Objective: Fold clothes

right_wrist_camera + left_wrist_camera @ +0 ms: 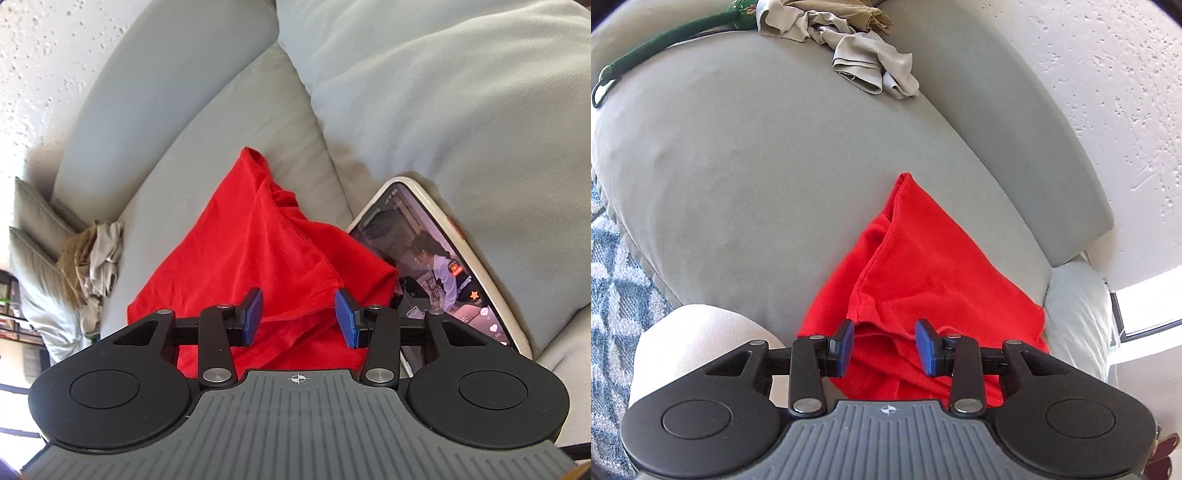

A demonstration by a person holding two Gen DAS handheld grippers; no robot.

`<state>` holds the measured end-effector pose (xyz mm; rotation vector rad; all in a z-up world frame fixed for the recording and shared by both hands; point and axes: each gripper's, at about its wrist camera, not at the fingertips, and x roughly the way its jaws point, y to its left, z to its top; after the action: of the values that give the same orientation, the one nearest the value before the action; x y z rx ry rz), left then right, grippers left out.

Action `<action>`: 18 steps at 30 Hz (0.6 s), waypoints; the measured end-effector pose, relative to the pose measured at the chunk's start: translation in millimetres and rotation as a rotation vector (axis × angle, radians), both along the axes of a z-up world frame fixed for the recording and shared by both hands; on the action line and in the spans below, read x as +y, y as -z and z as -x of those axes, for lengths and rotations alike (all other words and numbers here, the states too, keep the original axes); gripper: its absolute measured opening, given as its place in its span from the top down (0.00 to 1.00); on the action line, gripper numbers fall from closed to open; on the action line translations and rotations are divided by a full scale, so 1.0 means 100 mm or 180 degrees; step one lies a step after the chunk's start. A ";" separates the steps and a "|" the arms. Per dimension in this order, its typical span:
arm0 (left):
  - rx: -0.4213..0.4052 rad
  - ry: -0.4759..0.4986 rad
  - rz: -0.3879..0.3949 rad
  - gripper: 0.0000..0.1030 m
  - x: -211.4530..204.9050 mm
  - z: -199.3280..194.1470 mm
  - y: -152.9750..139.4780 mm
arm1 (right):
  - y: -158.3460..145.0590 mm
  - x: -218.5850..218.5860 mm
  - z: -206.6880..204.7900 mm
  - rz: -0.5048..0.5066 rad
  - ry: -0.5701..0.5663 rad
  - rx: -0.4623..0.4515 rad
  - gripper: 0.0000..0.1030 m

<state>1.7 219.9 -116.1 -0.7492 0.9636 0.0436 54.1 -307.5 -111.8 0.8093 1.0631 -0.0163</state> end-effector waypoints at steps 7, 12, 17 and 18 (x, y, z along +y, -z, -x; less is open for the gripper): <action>0.0277 -0.0140 0.0288 0.67 0.04 -0.16 0.25 | 0.00 -0.03 0.06 -0.0104 0.0011 -0.0031 0.55; 0.0360 -0.0175 0.0541 0.79 0.07 -0.22 0.40 | 0.08 -0.17 0.03 -0.0251 0.0131 0.0020 0.55; 0.0351 -0.0125 0.0534 0.80 0.04 -0.22 0.38 | 0.24 -0.26 -0.06 -0.0281 0.0244 0.0225 0.56; 0.0352 -0.0122 0.0528 0.80 0.04 -0.23 0.39 | 0.28 -0.27 -0.08 -0.0326 0.0259 0.0238 0.56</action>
<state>24.3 224.0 -154.8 -0.9257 1.0673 0.0392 61.8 -334.9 -139.6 0.9505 1.1077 -0.0618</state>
